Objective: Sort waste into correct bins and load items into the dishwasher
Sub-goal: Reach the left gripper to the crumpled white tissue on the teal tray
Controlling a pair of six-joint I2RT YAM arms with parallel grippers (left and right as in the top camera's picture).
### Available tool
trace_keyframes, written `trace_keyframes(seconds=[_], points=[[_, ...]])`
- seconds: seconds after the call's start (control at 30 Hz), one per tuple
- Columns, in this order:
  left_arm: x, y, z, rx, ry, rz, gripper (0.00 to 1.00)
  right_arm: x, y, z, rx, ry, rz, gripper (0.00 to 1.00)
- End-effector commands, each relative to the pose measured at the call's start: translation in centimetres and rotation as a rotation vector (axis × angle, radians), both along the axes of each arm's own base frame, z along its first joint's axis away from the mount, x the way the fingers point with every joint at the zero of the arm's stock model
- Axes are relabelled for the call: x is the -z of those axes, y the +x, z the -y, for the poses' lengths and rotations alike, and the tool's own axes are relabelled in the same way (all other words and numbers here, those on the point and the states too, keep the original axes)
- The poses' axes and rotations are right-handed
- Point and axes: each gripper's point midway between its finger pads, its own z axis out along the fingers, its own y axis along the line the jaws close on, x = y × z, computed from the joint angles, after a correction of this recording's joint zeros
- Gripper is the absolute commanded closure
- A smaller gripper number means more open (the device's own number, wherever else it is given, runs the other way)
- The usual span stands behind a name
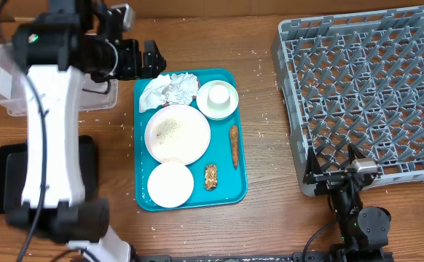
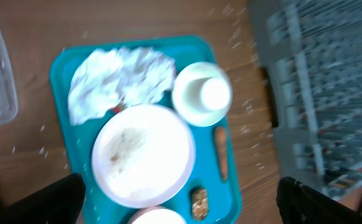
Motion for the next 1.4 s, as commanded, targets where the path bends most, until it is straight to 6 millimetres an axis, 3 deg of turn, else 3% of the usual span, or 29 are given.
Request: trace_keyframes(seconds=[0.0, 0.2, 0.33, 0.57, 0.7, 0.83, 1.03, 1.37], points=[[3.3, 1.7, -0.7, -0.002, 0.062, -0.072, 0.0, 0.2, 0.0, 0.1, 0.004, -0.003, 0.003, 0.0], [8.8, 3.2, 0.1, -0.014, 0.011, -0.23, 0.0, 0.2, 0.0, 0.1, 0.004, -0.003, 0.003, 0.0], [10.8, 4.4, 0.9, -0.028, -0.04, -0.27, 0.0, 0.2, 0.0, 0.1, 0.004, -0.003, 0.003, 0.0], [14.7, 5.9, -1.6, -0.074, 0.22, -0.271, 0.0, 0.2, 0.0, 0.1, 0.004, -0.003, 0.003, 0.0], [15.0, 7.1, -2.8, -0.105, 0.376, -0.218, 0.0, 0.2, 0.0, 0.1, 0.004, -0.003, 0.003, 0.0], [14.6, 8.8, -1.0, -0.085, 0.373, -0.132, 0.06, 0.2, 0.0, 0.1, 0.004, -0.003, 0.003, 0.0], [14.6, 9.8, 0.0, -0.078, 0.379, -0.091, 0.15, 0.2, 0.0, 0.1, 0.004, -0.003, 0.003, 0.0], [18.4, 10.0, 0.1, -0.075, 0.377, -0.168, 0.2, 0.2, 0.0, 0.1, 0.003, -0.003, 0.003, 0.0]])
